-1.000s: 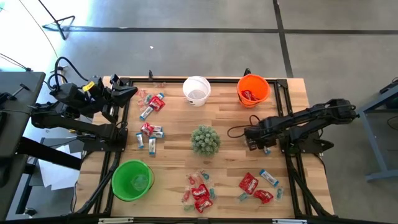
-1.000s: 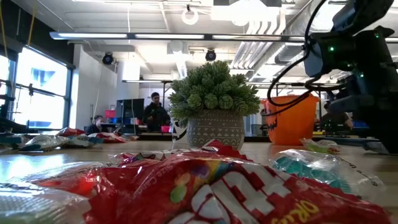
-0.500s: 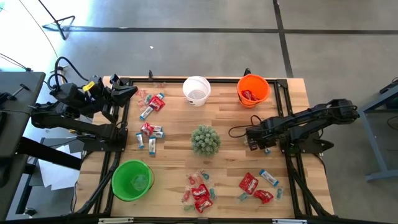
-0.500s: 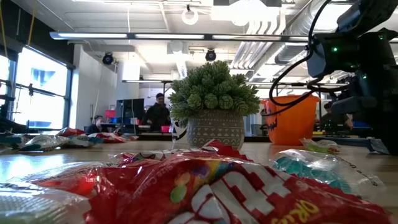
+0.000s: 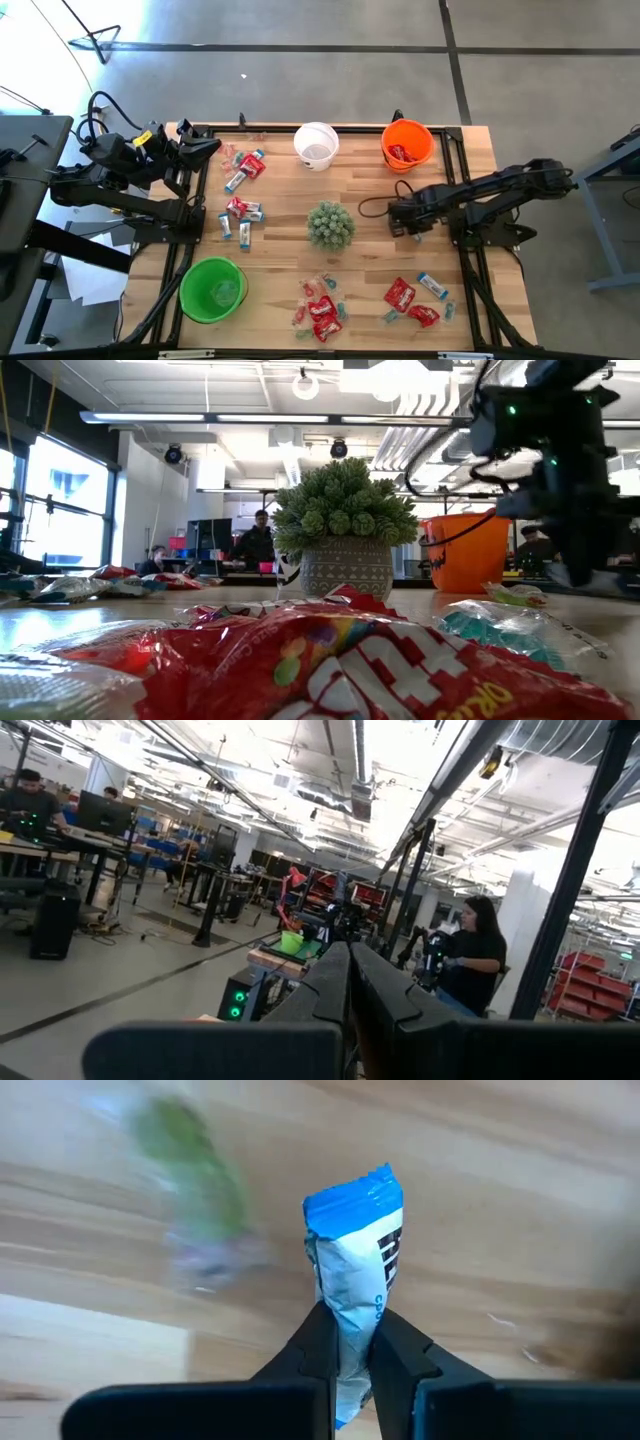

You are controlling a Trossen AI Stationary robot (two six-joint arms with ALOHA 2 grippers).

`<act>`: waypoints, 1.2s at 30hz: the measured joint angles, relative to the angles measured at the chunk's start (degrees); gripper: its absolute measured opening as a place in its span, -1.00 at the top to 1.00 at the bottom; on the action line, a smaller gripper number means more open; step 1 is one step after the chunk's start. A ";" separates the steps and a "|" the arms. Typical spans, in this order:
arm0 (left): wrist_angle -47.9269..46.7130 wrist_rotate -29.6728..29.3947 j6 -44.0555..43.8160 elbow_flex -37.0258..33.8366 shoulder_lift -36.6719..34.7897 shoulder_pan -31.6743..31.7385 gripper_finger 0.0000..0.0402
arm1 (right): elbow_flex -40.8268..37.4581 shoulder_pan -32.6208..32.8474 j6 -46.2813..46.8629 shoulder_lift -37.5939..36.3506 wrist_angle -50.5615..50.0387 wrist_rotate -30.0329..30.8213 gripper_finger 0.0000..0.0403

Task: Sort candy
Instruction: Put the white chocolate into the white bucket

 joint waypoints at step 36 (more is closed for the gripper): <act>-0.03 -0.70 0.97 0.00 0.00 0.00 1.00 | 34.12 -25.24 -38.15 15.44 33.73 9.20 0.86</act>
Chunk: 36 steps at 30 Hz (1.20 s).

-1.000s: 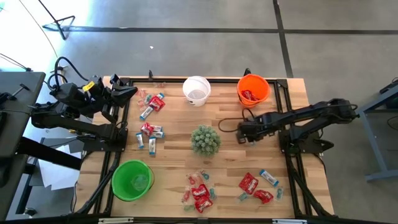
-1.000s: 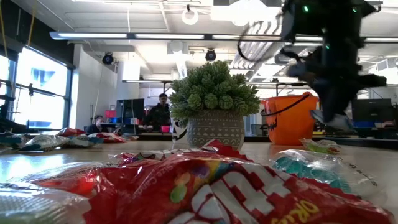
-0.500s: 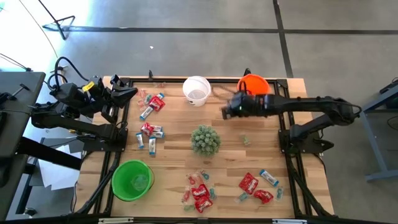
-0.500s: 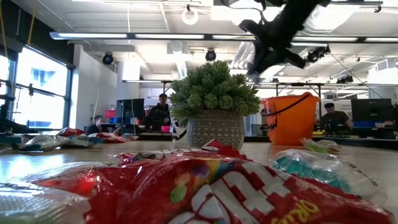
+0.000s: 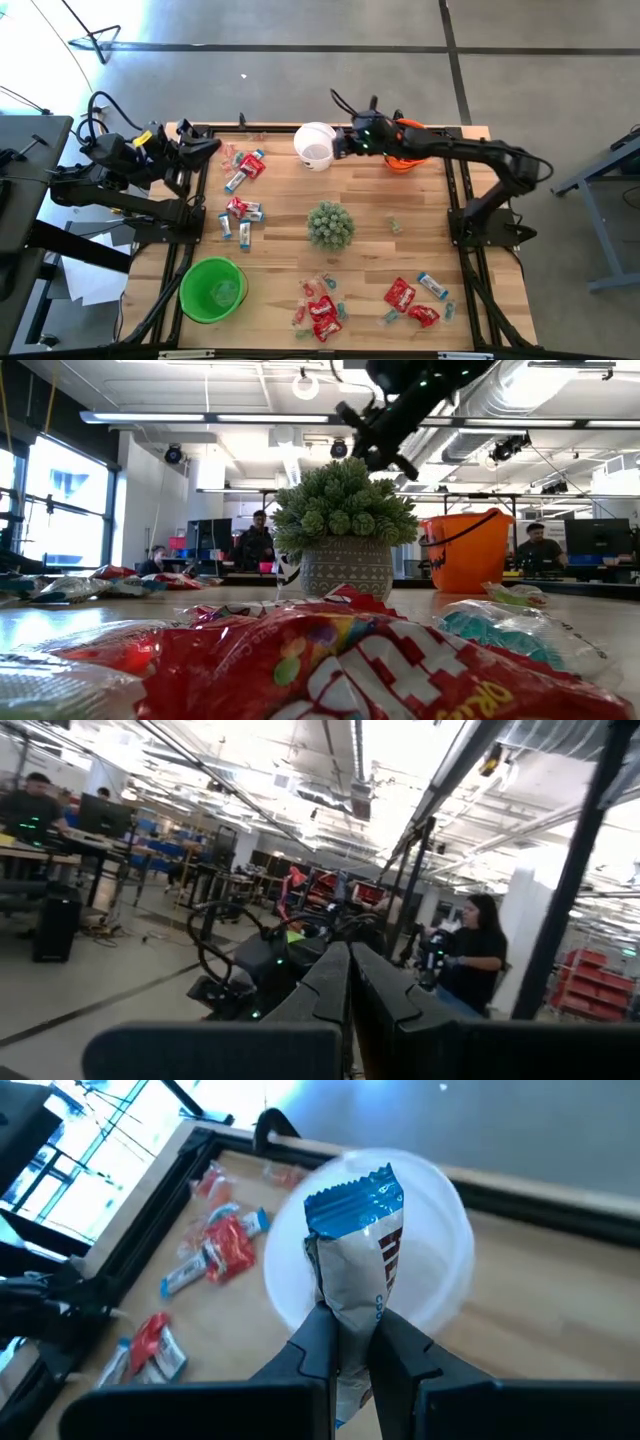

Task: Sort candy
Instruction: Put the white chocolate into the white bucket, then put the green gummy into the green bucket

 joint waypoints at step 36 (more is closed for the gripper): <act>0.09 -10.11 5.62 0.00 0.00 -0.02 1.00 | 16.26 -5.53 -15.92 16.96 -6.82 -16.08 0.34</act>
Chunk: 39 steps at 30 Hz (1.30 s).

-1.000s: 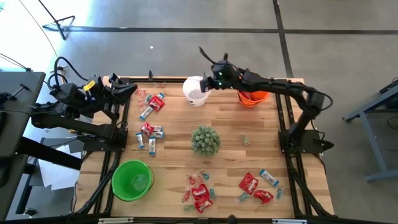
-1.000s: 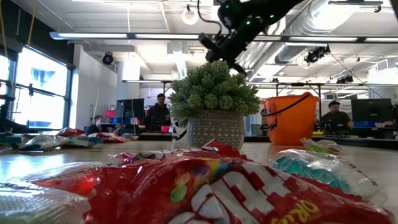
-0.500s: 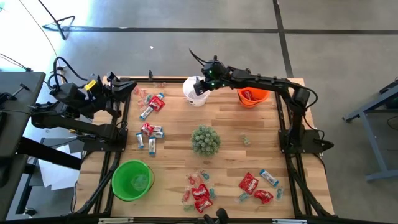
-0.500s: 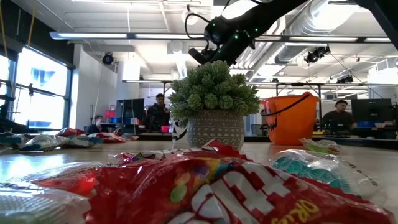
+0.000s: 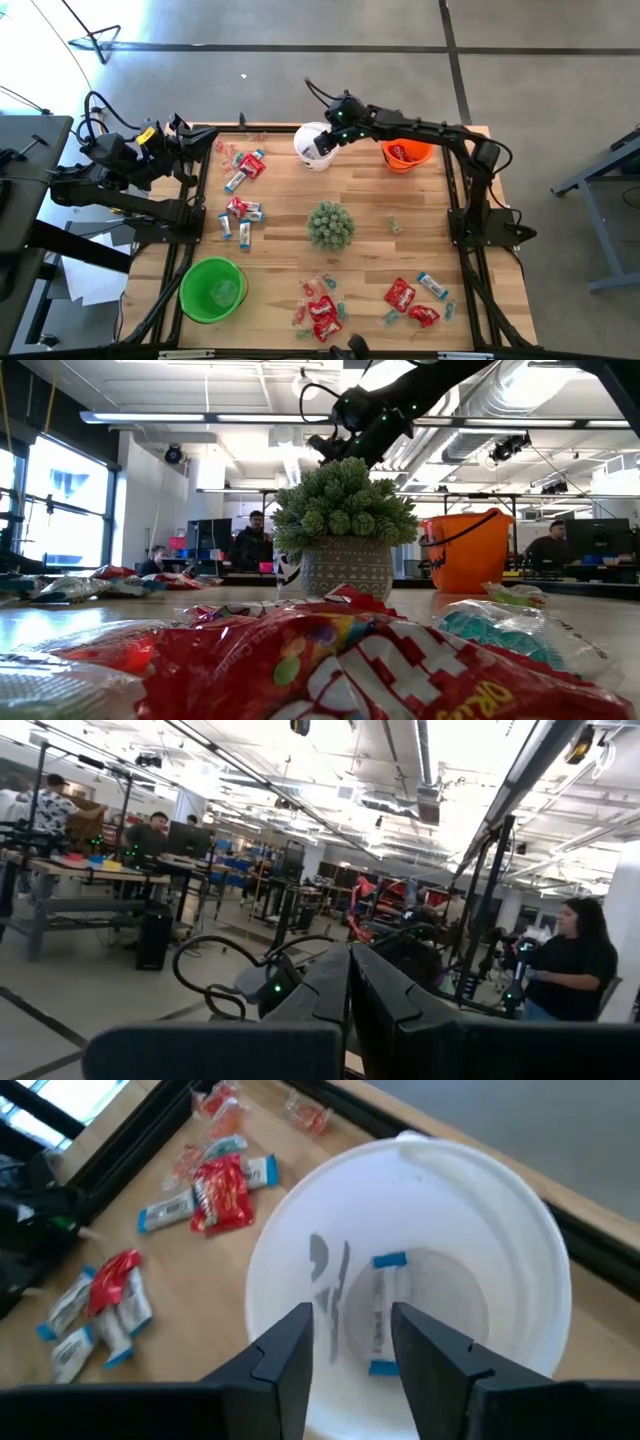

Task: Sort candy
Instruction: Put the green gummy into the green bucket

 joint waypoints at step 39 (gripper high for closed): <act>-15.09 3.78 -12.13 0.04 -0.92 0.00 1.00 | -0.02 26.94 12.27 -3.57 -58.21 12.51 0.36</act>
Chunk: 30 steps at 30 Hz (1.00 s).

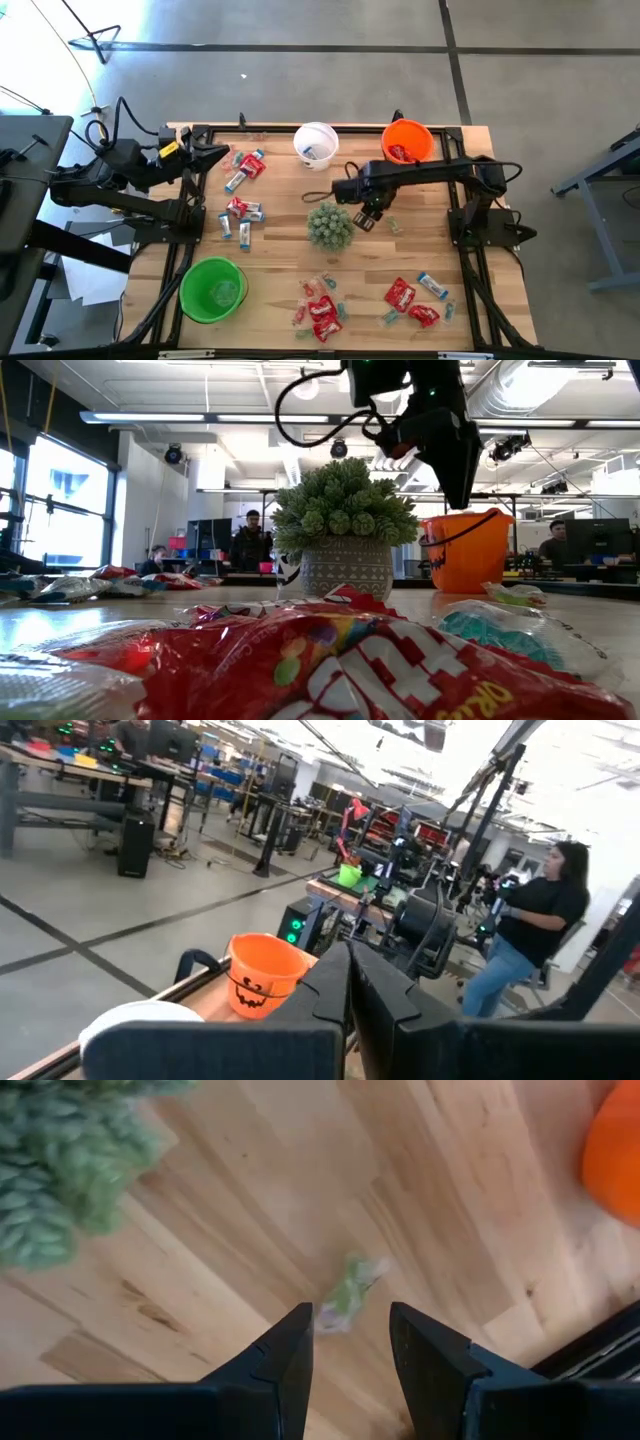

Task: Sort candy
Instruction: Put the green gummy into the green bucket

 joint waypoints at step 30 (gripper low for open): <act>0.01 8.33 -0.54 -0.02 0.00 0.01 1.00 | -0.04 15.21 29.23 -7.38 -7.44 2.86 0.36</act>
